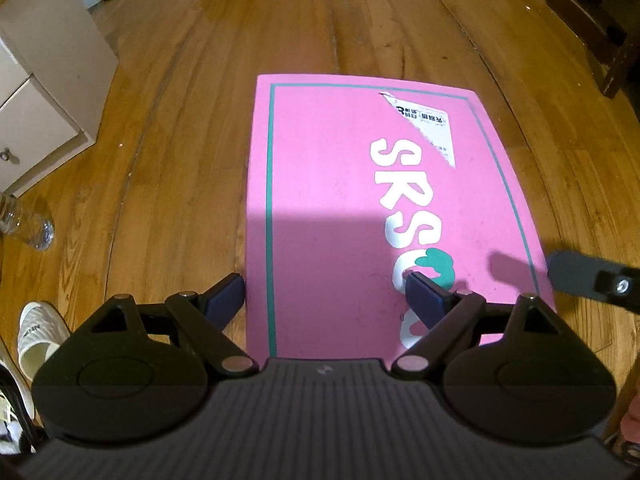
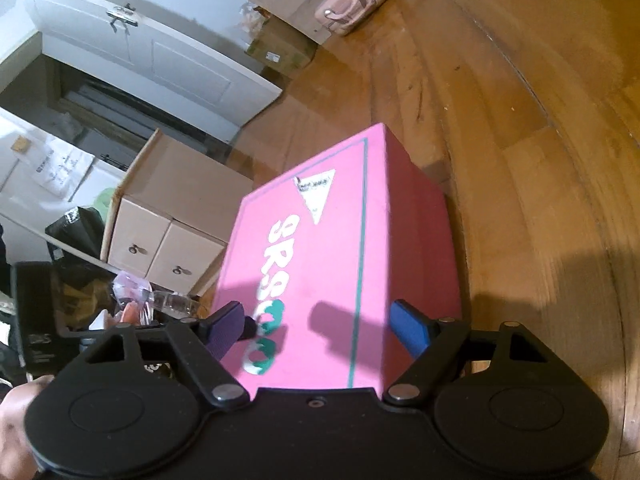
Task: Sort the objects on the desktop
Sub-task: 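Lift the pink lid off the floor with both tools, then carry the pink lid over the open pink box with both tools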
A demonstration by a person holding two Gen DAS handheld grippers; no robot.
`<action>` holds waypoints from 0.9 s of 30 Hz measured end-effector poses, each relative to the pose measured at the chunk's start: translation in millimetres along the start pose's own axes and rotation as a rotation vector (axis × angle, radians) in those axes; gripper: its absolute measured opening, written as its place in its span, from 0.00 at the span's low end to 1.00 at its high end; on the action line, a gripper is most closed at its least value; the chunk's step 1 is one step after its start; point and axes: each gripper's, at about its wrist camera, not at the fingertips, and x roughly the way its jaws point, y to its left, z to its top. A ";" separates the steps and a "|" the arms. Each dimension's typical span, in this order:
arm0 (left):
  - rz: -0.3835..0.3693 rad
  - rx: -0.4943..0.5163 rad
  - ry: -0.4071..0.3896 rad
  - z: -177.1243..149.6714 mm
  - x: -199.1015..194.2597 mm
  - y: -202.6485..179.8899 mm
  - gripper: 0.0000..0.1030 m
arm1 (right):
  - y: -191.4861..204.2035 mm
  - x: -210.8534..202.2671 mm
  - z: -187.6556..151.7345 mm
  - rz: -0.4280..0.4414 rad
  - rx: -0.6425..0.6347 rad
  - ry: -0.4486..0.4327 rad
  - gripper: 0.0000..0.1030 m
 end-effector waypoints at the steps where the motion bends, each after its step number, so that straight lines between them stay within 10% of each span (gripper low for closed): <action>1: -0.001 -0.002 0.003 0.4 0.5 -0.1 0.85 | 0.9 1.1 -0.3 0.048 0.019 0.021 0.59; 13: -0.012 -0.035 0.030 4.9 7.0 0.7 0.85 | -19.0 -10.6 6.8 -0.137 0.044 -0.057 0.77; 21: -0.060 -0.099 -0.003 -2.5 9.0 10.6 0.86 | -68.6 38.4 -5.9 -0.024 0.311 0.133 0.81; 27: -0.075 -0.121 -0.023 -3.3 2.7 12.8 0.85 | -51.0 33.2 -4.2 -0.013 0.217 0.111 0.76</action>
